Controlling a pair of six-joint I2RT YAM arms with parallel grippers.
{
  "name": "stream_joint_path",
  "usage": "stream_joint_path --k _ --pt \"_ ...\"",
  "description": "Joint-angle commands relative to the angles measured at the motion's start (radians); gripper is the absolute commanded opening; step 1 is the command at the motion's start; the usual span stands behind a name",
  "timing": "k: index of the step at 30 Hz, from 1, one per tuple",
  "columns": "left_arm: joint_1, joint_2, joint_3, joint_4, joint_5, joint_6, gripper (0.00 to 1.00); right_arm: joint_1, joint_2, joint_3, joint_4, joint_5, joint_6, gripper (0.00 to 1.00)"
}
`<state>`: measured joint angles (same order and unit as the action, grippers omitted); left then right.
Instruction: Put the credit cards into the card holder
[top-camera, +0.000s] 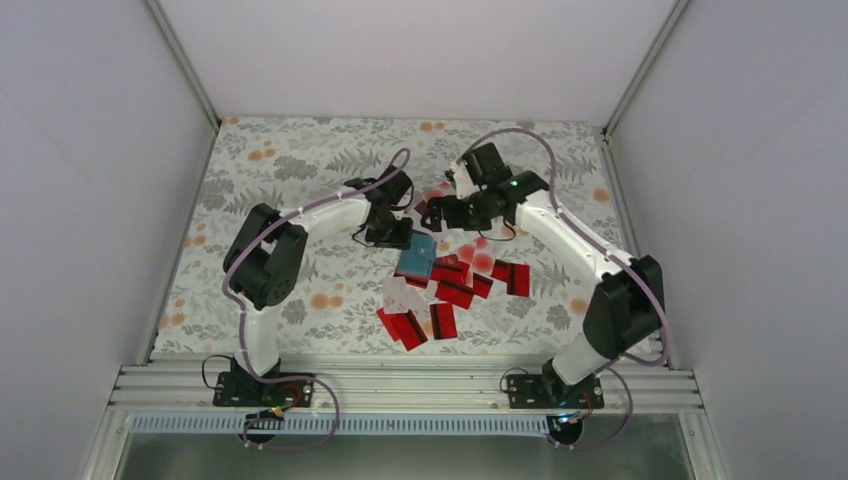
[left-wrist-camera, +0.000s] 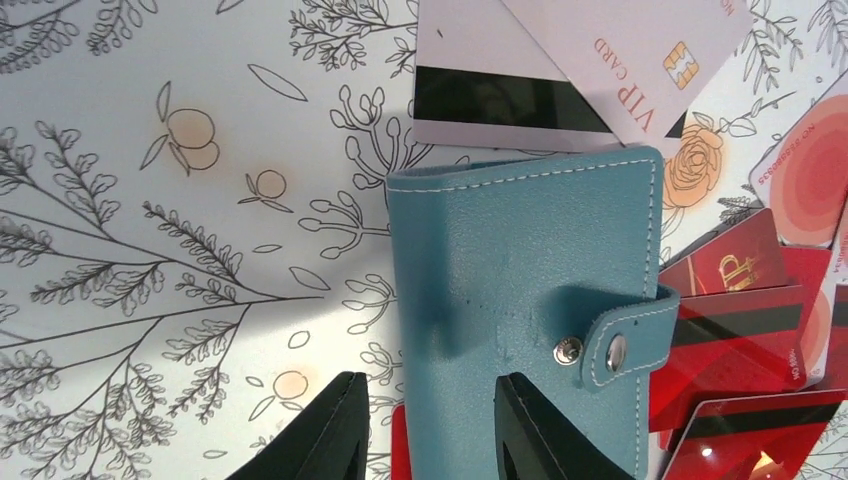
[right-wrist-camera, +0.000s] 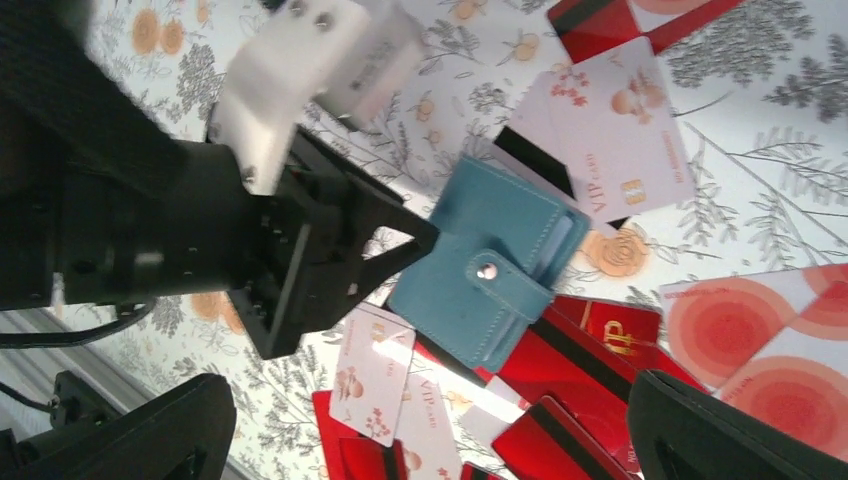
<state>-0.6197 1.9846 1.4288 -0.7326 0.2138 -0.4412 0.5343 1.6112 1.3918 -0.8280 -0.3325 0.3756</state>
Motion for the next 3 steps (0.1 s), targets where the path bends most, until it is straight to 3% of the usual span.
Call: stream_joint_path --k 1,3 --pt "-0.003 -0.067 0.008 0.006 -0.019 -0.025 0.34 -0.038 -0.074 -0.059 0.139 0.037 -0.019 0.99" --pt "-0.003 -0.086 0.0 0.013 -0.02 -0.027 0.35 -0.038 -0.111 -0.082 0.157 0.063 -0.013 0.99"
